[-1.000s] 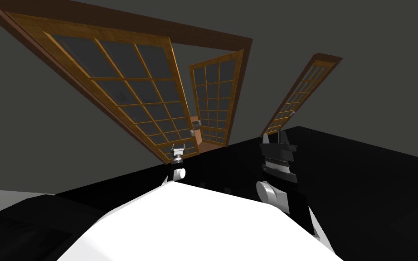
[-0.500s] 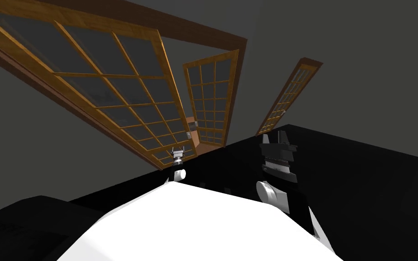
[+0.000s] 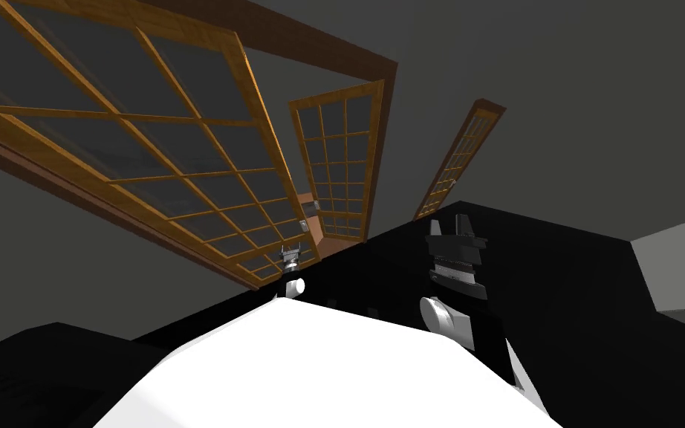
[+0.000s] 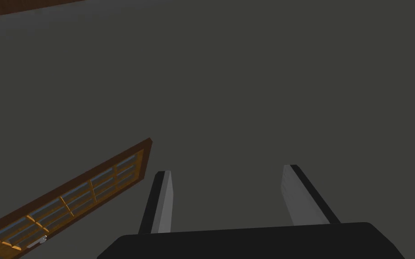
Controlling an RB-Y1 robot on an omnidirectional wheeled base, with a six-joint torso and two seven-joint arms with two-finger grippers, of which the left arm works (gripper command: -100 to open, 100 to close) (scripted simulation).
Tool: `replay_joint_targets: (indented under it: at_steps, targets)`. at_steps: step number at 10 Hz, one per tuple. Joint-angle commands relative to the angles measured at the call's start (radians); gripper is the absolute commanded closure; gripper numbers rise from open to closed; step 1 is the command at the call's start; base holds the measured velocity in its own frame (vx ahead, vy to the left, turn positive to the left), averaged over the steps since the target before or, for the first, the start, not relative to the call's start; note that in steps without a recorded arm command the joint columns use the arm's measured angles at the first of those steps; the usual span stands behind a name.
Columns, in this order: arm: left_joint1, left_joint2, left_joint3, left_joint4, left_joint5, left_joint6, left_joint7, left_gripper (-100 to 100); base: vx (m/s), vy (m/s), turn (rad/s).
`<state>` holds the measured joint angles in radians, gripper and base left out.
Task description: Push the door open
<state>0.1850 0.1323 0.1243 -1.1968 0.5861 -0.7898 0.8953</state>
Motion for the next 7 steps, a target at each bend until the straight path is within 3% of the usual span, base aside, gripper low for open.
replay_joint_targets:
  at_steps: [1,2,7]
  targets:
    - [-0.005,0.001,0.001,0.029,0.022,-0.008,0.028,-100,0.089,0.048,-0.124]
    - [-0.018,0.003,0.003,0.074,0.048,-0.019,0.059,-100,0.121,0.061,-0.201]
    - [-0.047,0.006,0.008,0.176,0.107,-0.046,0.132,-100,0.093,0.057,-0.117]
